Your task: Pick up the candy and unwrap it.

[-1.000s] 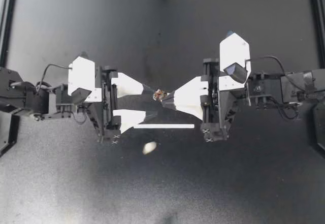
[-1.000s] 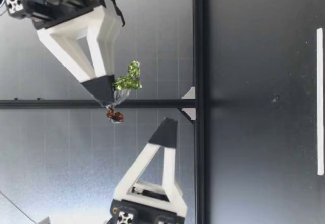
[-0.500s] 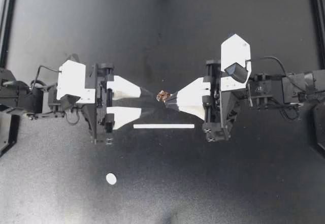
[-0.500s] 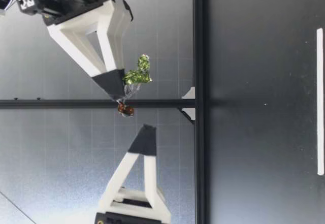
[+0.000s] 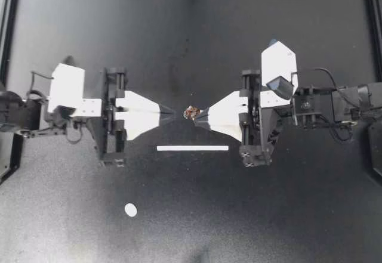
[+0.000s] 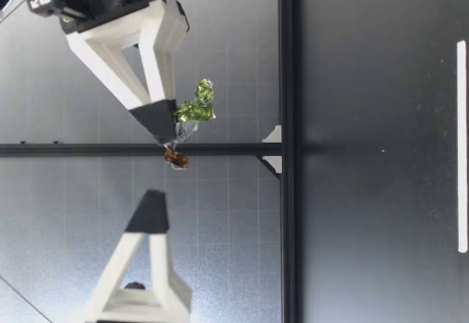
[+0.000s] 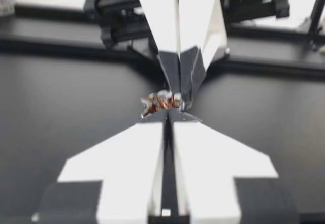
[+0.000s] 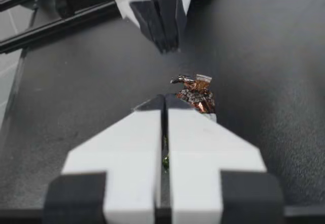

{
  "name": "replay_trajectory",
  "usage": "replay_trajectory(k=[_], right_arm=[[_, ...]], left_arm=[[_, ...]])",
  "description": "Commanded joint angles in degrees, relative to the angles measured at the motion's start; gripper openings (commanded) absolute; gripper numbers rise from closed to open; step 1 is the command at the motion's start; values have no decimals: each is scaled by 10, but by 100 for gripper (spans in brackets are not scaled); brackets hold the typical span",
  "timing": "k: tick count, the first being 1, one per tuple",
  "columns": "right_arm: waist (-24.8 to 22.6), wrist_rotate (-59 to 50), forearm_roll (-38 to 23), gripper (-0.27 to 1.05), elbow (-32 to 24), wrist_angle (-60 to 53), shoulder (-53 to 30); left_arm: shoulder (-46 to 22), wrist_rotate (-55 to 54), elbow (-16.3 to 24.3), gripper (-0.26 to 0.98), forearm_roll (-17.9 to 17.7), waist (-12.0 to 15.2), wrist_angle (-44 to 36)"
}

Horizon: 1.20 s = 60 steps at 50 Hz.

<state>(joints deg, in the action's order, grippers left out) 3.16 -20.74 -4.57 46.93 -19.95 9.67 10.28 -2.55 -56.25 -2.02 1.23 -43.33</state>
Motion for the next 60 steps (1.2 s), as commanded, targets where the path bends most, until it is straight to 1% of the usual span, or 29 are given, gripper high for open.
replay_trajectory(k=[1, 6, 12, 16, 34, 39, 51, 60], right_arm=[[4, 11, 0, -4, -1, -20, 11], [4, 37, 0, 9, 4, -30, 7], [3, 66, 0, 39, 6, -31, 7], [3, 83, 0, 52, 10, -33, 8], [3, 133, 6, 51, 47, -103, 22], [3, 133, 6, 50, 44, -110, 12], [-5, 135, 4, 50, 27, -109, -13], [-17, 135, 4, 50, 23, -109, -11]], left_arm=[[17, 1, 0, -7, 1, 1, -15], [21, 1, -7, -7, 1, 1, -25], [25, 1, -11, -7, 1, 1, -33], [25, 3, -14, -7, 1, 2, -33], [33, 16, -24, -7, 1, 1, -31], [25, 17, -10, -7, 1, 1, -32], [-38, 16, 58, -7, 1, 1, -27], [-76, 15, 82, -7, -4, 4, -16]])
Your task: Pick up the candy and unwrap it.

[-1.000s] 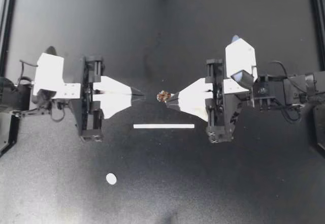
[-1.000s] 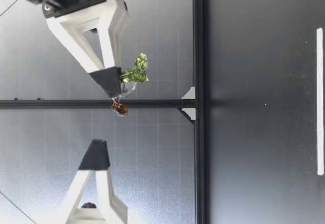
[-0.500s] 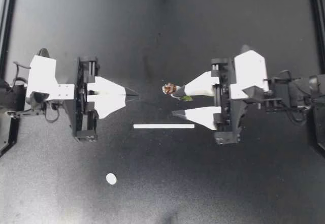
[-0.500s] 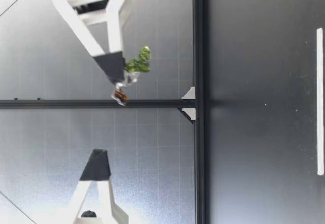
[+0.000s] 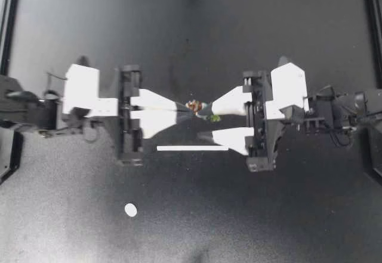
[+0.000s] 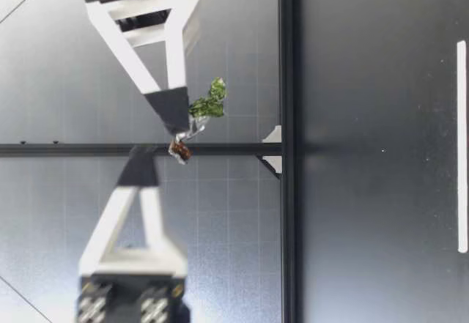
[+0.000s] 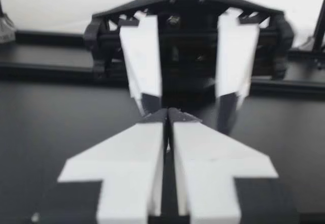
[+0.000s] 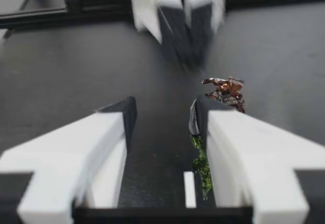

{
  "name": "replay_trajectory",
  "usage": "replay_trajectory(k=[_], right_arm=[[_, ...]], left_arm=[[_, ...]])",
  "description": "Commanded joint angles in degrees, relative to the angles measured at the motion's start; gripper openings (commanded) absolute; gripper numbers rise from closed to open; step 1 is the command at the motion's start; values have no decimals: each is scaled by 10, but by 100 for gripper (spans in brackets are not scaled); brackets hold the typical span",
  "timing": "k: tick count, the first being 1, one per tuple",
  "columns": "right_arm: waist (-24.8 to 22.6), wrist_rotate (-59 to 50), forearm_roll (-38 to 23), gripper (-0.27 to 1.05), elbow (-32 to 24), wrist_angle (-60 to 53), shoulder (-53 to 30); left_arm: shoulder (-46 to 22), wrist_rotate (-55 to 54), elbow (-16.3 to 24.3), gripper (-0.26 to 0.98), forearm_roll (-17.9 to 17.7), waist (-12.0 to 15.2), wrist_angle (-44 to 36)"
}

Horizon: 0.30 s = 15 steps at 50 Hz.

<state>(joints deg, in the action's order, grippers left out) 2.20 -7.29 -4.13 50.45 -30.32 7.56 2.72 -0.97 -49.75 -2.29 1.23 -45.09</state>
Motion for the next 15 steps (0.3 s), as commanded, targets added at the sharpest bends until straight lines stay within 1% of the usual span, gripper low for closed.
replay_trajectory(k=[1, 6, 15], right_arm=[[-8, 1, -1, 50, -12, -5, 11], [-13, 1, -1, 50, -11, -5, 20], [-16, 2, -1, 50, -4, -5, 48]], left_arm=[[-3, -1, 18, -7, -3, 4, 4], [-4, -2, 16, -7, -13, 6, 11], [9, -3, 6, -7, -16, 6, 25]])
